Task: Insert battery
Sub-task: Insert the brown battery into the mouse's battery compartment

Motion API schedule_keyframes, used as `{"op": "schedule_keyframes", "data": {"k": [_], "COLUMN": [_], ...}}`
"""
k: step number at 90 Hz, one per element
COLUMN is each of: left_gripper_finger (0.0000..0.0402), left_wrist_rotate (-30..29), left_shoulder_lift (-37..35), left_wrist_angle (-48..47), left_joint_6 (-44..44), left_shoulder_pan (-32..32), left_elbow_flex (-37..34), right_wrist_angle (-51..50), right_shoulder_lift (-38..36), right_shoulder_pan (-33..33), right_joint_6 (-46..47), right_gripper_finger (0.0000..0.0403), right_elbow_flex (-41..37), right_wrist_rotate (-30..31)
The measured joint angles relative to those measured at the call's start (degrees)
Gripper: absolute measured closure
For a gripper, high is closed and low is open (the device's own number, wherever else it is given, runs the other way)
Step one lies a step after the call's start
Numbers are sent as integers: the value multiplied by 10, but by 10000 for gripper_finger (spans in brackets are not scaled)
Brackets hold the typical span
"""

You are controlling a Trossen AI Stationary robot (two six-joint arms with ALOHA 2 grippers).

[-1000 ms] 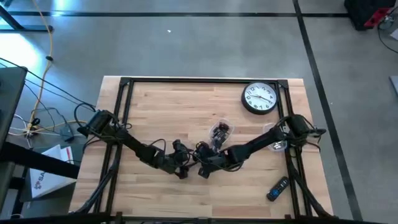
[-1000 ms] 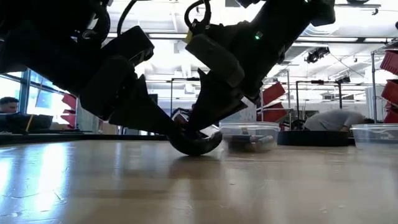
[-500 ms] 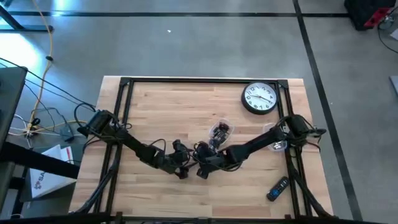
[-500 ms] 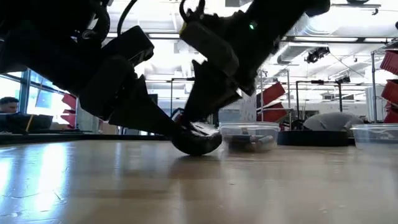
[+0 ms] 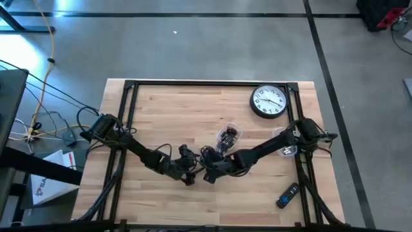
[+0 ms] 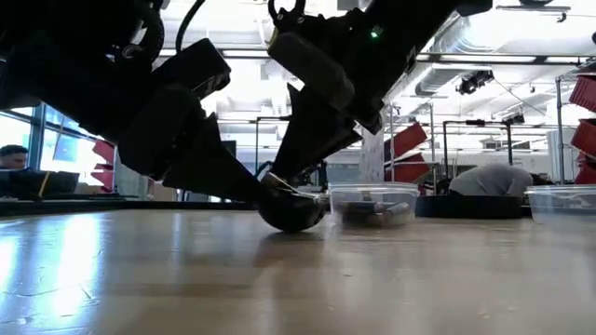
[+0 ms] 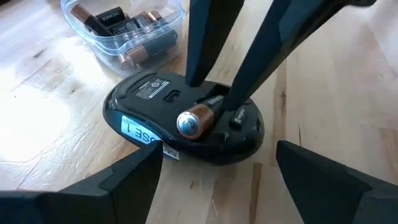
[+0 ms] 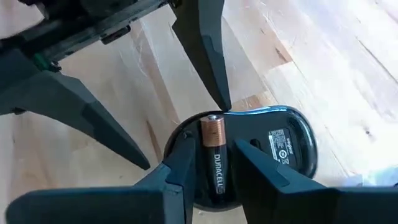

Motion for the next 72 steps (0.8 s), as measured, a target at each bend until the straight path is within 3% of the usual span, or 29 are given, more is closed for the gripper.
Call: {"op": "schedule_keyframes", "data": {"k": [20,33,49,72], "left_gripper_finger": [106,106,106,106], "left_wrist_rotate": [0,3,5,0], "left_shoulder_lift": [0,0,0,0], "left_wrist_angle": [-5,-18,-29,-31], "left_joint_6": [19,20,23,28], "left_shoulder_pan": [2,12,20,25], "left_elbow_flex": [0,0,0,0], "right_wrist_angle": [-50,-61,-59,-78], "right_shoulder_lift": [-32,-33,-33,-31], "right_shoulder_pan": [-2,-18,-46,-68], "right_joint_6": [-33,-60,-99,-222], "right_gripper_finger": [329,329,329,329], "right_elbow_flex": [0,0,0,0], "right_wrist_rotate": [-1,-51,-54,-127]}}
